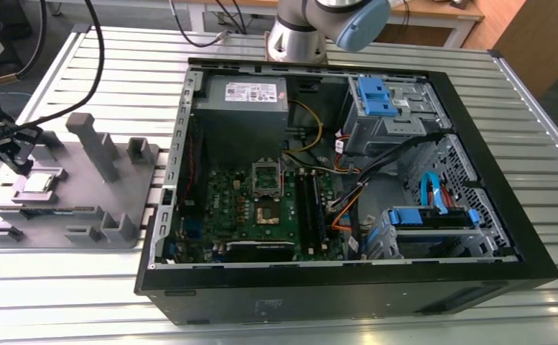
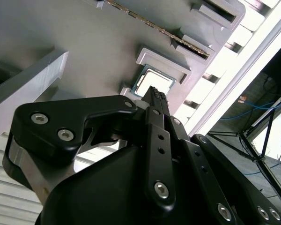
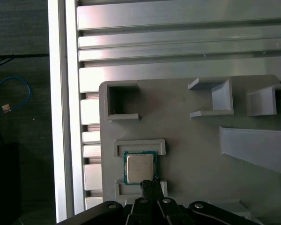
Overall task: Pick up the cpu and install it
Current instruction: 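Pick up the cpu and move it towards the insertion slot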
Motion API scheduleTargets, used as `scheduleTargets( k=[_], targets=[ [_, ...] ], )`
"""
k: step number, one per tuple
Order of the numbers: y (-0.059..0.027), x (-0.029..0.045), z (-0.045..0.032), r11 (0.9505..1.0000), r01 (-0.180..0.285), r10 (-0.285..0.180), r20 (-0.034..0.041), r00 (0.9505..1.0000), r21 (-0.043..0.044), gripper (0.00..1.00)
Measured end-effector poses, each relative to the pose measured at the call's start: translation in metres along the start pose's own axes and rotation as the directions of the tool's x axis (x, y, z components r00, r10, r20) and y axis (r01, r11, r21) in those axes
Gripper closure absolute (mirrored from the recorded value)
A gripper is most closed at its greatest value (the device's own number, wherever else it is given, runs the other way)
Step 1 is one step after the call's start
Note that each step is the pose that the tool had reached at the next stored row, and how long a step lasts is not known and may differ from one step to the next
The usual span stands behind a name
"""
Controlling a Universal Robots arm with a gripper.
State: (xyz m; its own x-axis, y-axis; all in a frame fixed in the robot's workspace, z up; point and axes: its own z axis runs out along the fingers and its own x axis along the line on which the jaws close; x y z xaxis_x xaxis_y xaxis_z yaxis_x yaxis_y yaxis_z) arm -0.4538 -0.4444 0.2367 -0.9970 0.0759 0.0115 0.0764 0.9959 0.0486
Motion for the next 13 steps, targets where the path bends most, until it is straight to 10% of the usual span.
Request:
scheduleTargets(
  k=[13],
  targets=[
    [-0.0009, 0.0039, 0.014, 1.0, 0.0, 0.0, 0.0001, 1.0, -0.0001, 0.89]
  ],
)
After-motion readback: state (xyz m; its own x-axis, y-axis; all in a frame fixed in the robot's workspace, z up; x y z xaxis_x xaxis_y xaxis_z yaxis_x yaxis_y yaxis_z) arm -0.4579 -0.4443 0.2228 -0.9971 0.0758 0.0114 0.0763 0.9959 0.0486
